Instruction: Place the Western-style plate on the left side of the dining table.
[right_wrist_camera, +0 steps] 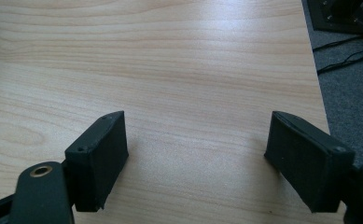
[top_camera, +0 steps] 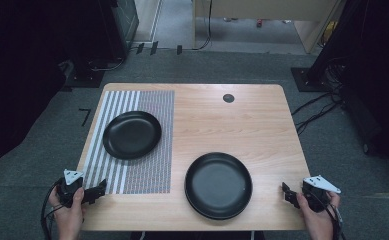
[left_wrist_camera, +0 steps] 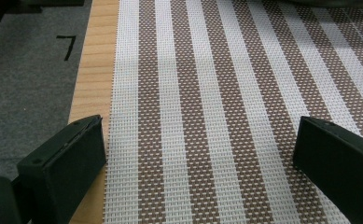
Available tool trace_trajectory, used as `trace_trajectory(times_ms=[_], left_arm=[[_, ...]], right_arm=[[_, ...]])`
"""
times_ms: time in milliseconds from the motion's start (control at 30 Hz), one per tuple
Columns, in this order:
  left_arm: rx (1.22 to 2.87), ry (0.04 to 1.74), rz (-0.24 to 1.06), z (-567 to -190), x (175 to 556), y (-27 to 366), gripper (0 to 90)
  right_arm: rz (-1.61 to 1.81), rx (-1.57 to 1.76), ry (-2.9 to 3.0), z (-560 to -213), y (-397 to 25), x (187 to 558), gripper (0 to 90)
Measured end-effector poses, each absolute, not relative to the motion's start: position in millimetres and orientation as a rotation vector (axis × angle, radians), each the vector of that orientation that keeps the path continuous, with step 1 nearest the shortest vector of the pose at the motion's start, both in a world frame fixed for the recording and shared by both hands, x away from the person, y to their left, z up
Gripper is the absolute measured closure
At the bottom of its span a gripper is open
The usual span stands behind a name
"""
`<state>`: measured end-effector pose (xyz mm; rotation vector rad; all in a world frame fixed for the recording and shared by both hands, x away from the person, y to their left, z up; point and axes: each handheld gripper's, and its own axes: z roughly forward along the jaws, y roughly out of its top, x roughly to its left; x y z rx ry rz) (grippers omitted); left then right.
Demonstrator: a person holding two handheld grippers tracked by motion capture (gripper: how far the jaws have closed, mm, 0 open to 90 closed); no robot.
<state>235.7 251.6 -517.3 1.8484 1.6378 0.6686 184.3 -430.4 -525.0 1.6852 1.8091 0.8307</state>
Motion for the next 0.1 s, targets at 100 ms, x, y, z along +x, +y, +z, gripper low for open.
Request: trace_trajectory(times_ms=[100], left_arm=[[1.848,1.637,0.668,-517.2,235.7,251.7,2.3]], right_arm=[[0.830,1.687,1.810,-525.0,-430.2,184.4,19.1]])
